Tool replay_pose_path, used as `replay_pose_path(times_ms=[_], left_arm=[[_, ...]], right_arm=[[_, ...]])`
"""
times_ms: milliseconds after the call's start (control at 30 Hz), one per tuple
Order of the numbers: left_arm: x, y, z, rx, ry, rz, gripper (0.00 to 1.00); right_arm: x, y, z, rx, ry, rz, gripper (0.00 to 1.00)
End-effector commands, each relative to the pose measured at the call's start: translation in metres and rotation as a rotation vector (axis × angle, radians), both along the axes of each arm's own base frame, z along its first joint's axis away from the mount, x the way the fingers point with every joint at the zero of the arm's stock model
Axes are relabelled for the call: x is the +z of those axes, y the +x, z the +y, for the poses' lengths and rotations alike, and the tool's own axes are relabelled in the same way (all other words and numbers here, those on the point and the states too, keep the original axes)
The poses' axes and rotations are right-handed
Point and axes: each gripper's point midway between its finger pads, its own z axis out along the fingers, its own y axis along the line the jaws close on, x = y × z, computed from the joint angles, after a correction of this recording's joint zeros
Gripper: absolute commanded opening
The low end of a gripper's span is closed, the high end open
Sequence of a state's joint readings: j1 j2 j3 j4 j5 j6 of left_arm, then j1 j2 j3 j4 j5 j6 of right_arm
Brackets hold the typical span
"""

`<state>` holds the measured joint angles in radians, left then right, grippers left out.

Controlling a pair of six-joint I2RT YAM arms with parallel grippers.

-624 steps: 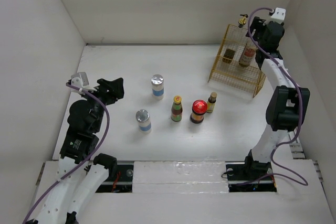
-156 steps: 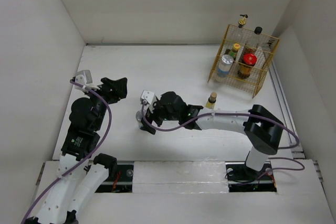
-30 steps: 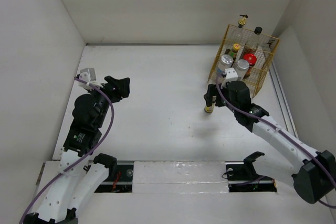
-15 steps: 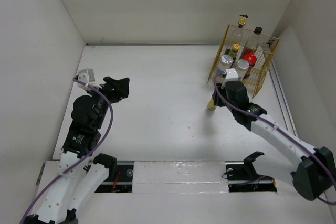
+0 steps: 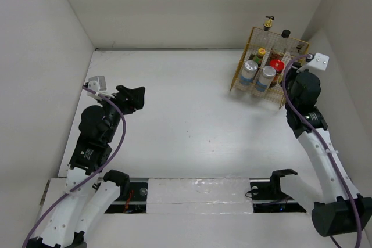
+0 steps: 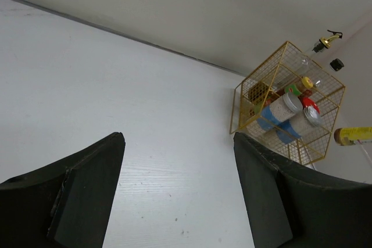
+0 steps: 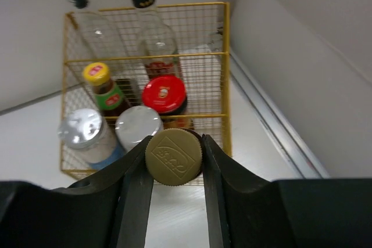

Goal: Organize the condiment bottles

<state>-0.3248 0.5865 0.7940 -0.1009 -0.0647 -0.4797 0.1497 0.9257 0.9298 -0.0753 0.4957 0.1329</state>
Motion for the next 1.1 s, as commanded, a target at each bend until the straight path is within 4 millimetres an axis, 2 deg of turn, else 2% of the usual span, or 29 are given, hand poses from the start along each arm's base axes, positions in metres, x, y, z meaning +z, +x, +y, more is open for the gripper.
replay_pose_path(times_ms=[0,33,67,100,167,200,267,300,333,400,433,567,633,700,900,1000,1067], left_arm=[[0.012,0.000,-0.003,-0.019,-0.006,-0.050,0.71],[0.009,0.003,-0.004,-0.019,-0.003,-0.039,0.71],[0.009,0.002,-0.005,-0.030,-0.003,-0.039,0.71],[0.012,0.002,-0.005,-0.030,-0.006,-0.048,0.73],[0.012,0.002,-0.007,-0.039,-0.006,-0.048,0.76],[0.012,0.002,-0.007,-0.039,-0.006,-0.048,0.77],[0.009,0.003,-0.010,-0.053,0.007,-0.042,0.81],[0.011,0.002,-0.012,-0.067,0.005,-0.051,0.84],[0.011,0.002,-0.012,-0.067,0.005,-0.051,0.86],[0.011,0.002,-0.012,-0.067,0.005,-0.051,0.87],[0.011,0.002,-0.012,-0.067,0.005,-0.051,0.89],[0.011,0.002,-0.013,-0.076,0.004,-0.051,0.93],[0.008,0.004,-0.014,-0.076,0.007,-0.041,0.96],[0.008,0.004,-0.014,-0.076,0.007,-0.041,0.99],[0.005,0.006,-0.015,-0.076,0.019,-0.033,0.99],[0.007,0.007,-0.015,-0.076,0.019,-0.033,0.99],[0.007,0.008,-0.015,-0.076,0.019,-0.033,0.99]], right_arm=[[0.045,0.011,-0.028,-0.059,0.005,-0.124,0.23],[0.045,0.012,-0.031,-0.045,0.003,-0.124,0.22],[0.036,0.020,-0.033,-0.037,0.010,-0.102,0.22],[0.041,0.024,-0.036,-0.033,0.010,-0.127,0.22],[0.038,0.035,-0.041,-0.014,0.020,-0.132,0.22],[0.046,0.040,-0.040,-0.004,0.018,-0.170,0.22],[0.042,0.048,-0.039,0.018,0.018,-0.161,0.22],[0.032,0.057,-0.044,0.009,0.019,-0.139,0.22],[0.032,0.061,-0.042,0.024,0.019,-0.135,0.22],[0.019,0.069,-0.044,0.025,0.022,-0.103,0.20],[0.018,0.071,-0.044,0.025,0.033,-0.108,0.20],[-0.006,0.084,-0.041,0.047,0.049,-0.062,0.20],[-0.029,0.088,-0.043,0.036,0.054,-0.012,0.20],[-0.037,0.091,-0.043,0.036,0.056,0.007,0.20],[-0.073,0.101,-0.046,0.031,0.084,0.089,0.23],[-0.081,0.101,-0.046,0.030,0.088,0.115,0.24],[-0.094,0.101,-0.045,0.027,0.102,0.143,0.25]])
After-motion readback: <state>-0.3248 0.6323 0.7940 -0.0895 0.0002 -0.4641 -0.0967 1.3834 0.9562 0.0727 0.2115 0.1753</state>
